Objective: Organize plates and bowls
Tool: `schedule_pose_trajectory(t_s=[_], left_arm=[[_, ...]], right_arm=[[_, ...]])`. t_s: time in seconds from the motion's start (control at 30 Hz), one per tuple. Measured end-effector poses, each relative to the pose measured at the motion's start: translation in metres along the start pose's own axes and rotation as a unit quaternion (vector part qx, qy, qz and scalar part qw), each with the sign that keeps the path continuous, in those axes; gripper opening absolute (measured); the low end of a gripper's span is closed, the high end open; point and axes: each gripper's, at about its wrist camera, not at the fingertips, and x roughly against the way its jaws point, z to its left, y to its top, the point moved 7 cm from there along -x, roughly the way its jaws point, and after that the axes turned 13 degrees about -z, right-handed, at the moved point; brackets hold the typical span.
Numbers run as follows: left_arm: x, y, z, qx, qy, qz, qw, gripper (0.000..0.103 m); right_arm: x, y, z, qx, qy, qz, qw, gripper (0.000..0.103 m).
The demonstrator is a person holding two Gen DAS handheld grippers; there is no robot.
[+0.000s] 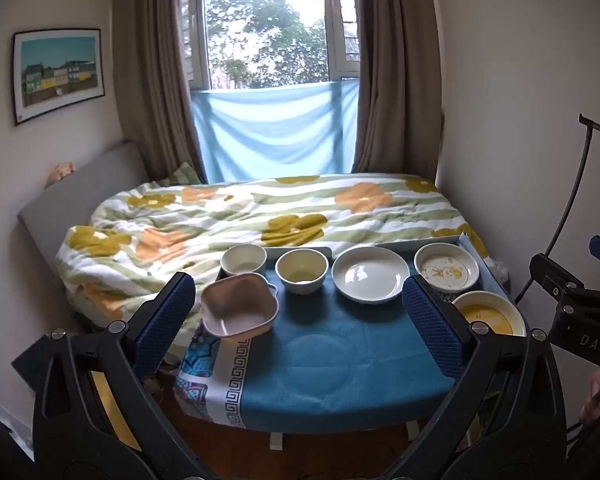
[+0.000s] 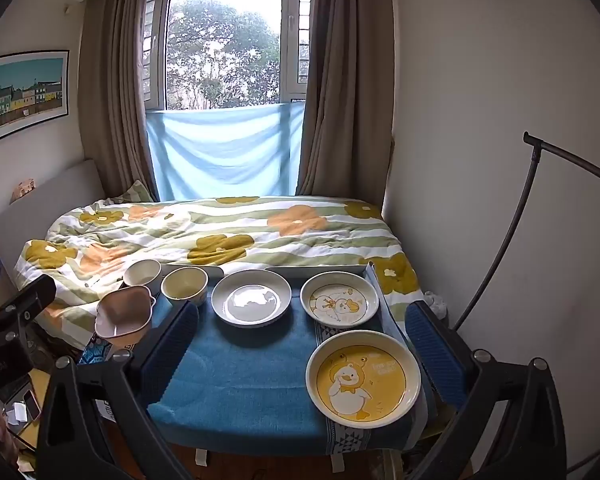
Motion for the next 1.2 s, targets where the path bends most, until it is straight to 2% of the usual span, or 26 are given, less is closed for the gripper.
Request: schedule_pose_trajectory(t_s=[0.63, 1.2], left_arm=[[0.0, 0.007, 0.014, 0.004, -0.001, 0.003, 1.0, 0.103], [-0.001, 0.002, 0.008, -0.006, 0.014, 0.008, 0.9998, 0.102]], right_arm=[[-0.001, -0.002, 0.003, 0.002, 0.0, 0.001, 1.0, 0.103], [0.0, -0.002, 0.011, 0.0, 0.006, 0.001, 1.0, 0.103]])
